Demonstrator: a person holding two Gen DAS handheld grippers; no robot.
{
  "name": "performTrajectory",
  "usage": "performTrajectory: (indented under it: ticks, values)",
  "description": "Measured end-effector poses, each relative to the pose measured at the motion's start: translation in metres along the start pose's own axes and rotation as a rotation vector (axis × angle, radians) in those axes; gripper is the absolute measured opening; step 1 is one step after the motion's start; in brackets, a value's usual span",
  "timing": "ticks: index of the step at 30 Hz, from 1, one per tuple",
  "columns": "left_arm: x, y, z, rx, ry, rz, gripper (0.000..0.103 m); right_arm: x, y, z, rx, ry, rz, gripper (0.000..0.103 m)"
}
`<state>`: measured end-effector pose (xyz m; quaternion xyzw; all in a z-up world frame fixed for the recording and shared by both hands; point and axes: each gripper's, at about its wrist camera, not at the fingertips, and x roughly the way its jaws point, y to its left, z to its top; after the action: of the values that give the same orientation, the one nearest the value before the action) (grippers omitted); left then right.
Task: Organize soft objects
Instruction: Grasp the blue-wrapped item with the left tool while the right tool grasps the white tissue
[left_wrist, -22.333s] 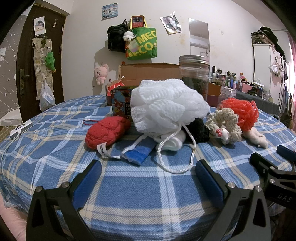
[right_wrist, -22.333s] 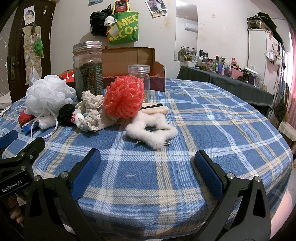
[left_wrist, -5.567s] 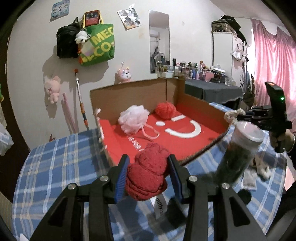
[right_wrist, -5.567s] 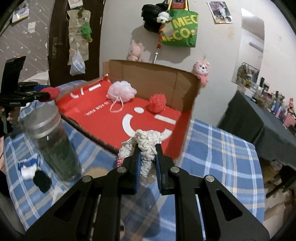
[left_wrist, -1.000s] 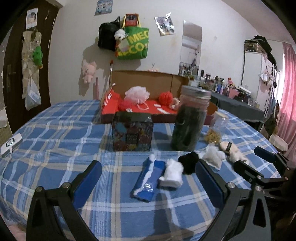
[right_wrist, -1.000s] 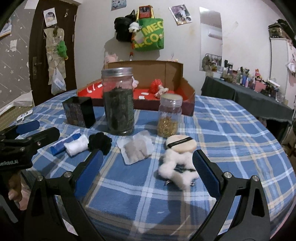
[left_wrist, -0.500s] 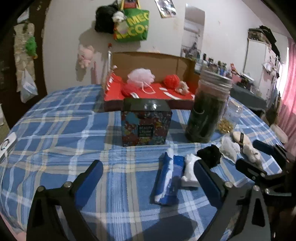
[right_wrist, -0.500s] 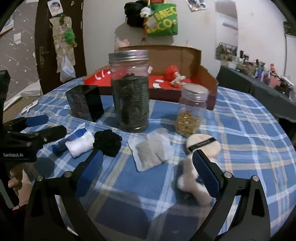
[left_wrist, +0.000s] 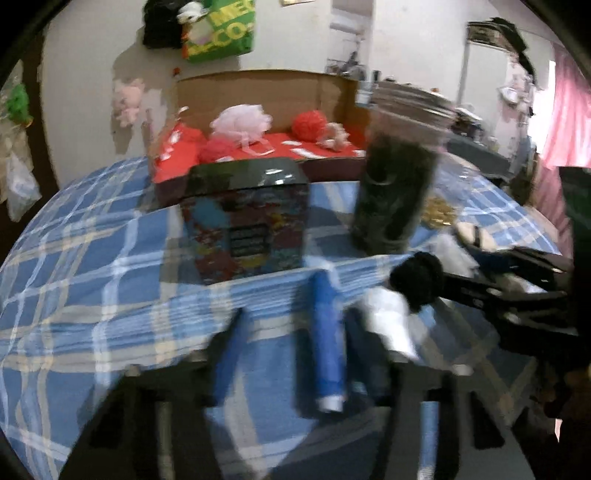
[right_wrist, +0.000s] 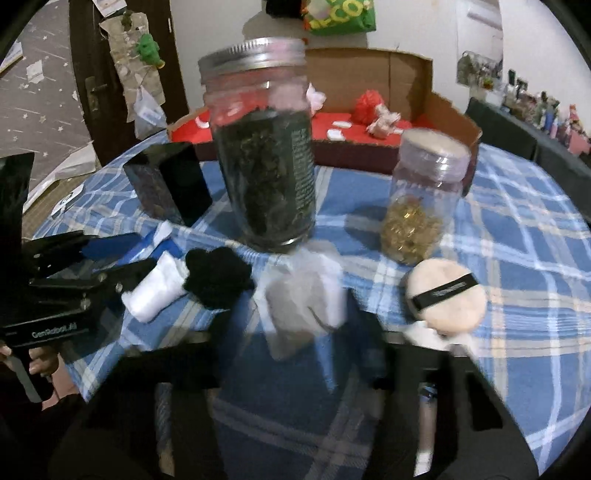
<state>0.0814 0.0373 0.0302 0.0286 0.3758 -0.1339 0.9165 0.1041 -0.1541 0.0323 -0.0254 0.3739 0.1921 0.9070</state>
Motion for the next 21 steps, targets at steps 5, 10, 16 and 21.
performTrajectory:
  ticks: [5, 10, 16, 21]
  values:
    - [-0.001, -0.011, 0.001, 0.014, -0.012, -0.074, 0.015, -0.009, 0.001, -0.004, -0.014, -0.05, 0.011, 0.014]
    - [-0.009, -0.017, 0.003, 0.009, -0.047, -0.075, 0.015, -0.022, 0.001, -0.005, -0.009, -0.09, 0.02, 0.013]
    - [-0.014, -0.02, 0.01, -0.002, -0.071, -0.079, 0.015, -0.03, 0.002, -0.004, -0.006, -0.108, 0.032, 0.013]
    - [-0.015, -0.025, 0.012, 0.007, -0.073, -0.089, 0.015, -0.031, 0.002, -0.004, -0.004, -0.109, 0.033, 0.013]
